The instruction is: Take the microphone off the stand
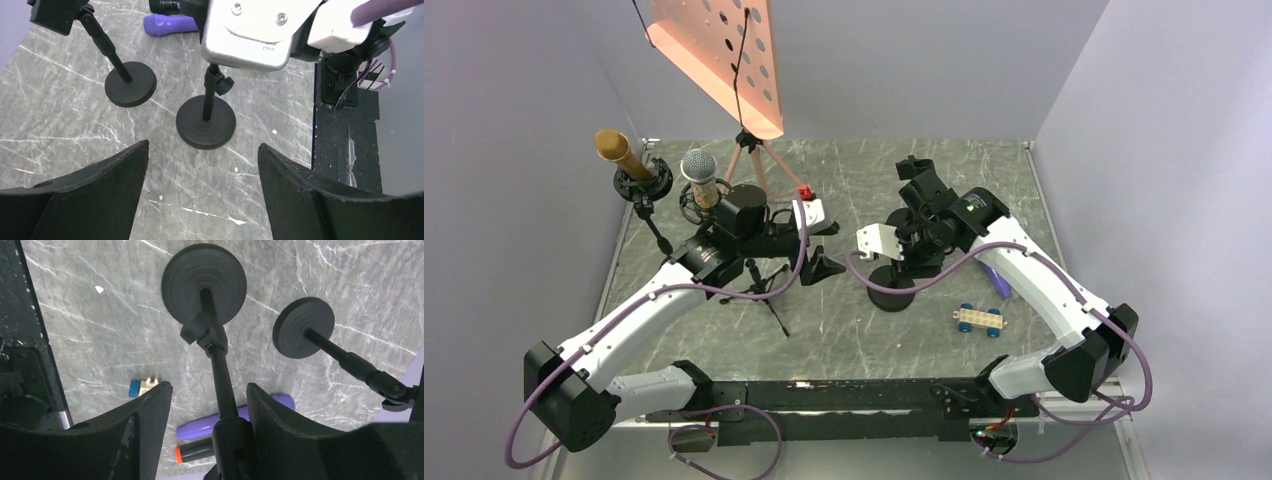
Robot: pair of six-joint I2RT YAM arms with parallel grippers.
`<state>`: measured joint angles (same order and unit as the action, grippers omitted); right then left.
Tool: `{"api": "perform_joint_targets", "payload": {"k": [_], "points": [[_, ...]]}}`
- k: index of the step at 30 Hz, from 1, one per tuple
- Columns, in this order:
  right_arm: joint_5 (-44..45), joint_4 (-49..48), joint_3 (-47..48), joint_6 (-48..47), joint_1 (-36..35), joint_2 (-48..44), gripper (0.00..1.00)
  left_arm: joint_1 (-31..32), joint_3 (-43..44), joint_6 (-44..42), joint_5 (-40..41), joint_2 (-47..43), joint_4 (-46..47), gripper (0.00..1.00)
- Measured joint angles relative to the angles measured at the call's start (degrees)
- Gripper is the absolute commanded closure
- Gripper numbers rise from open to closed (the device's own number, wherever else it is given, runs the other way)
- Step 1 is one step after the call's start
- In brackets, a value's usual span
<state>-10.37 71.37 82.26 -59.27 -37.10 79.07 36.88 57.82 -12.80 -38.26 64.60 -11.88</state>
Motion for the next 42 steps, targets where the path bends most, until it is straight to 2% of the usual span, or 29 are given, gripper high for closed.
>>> {"api": "perform_joint_targets", "payload": {"k": [3,7,13,19,22,26,31,34,36,39,42], "points": [[0.3,-0.4,-0.4,-0.6,0.4,-0.4,0.44,0.0,0.0,0.0,-0.1,0.7,0.0,0.17],[0.4,-1.2,-0.2,-0.7,2.3,-0.3,0.60,0.0,0.0,0.0,-0.4,0.8,0.0,0.17],[-1.0,0.4,5.4,3.0,5.7,4.1,0.99,0.0,0.1,-0.1,-0.6,0.8,-0.4,0.20],[-2.0,0.5,6.6,5.8,6.6,5.2,1.00,0.6,0.1,-4.2,-0.9,0.9,-1.7,0.19],[-2.9,0.2,6.6,7.5,6.7,4.9,1.00,1.8,0.1,-7.1,-0.8,0.9,-2.6,0.23],[-8.9,-3.0,4.9,12.6,6.9,2.6,1.00,4.2,-0.1,-9.7,0.6,0.9,-1.8,0.30],[-15.6,-10.5,1.8,20.9,6.4,-1.3,1.00,6.6,-1.5,-9.9,3.7,1.3,1.6,0.29],[-16.6,-15.5,-0.2,25.2,6.1,-1.9,1.00,7.4,-1.6,-5.2,7.8,2.6,3.5,0.23],[-16.0,-18.5,-2.3,27.4,6.1,-2.1,1.00,7.5,-1.9,0.4,11.8,3.5,4.4,0.23],[-13.6,-21.3,-5.2,30.3,6.1,-2.3,1.00,6.1,-3.2,10.4,15.7,4.5,5.2,0.35],[-11.3,-22.7,-7.9,32.1,6.1,-3.2,1.00,3.1,-3.6,18.0,15.5,7.2,5.5,0.39]]}}
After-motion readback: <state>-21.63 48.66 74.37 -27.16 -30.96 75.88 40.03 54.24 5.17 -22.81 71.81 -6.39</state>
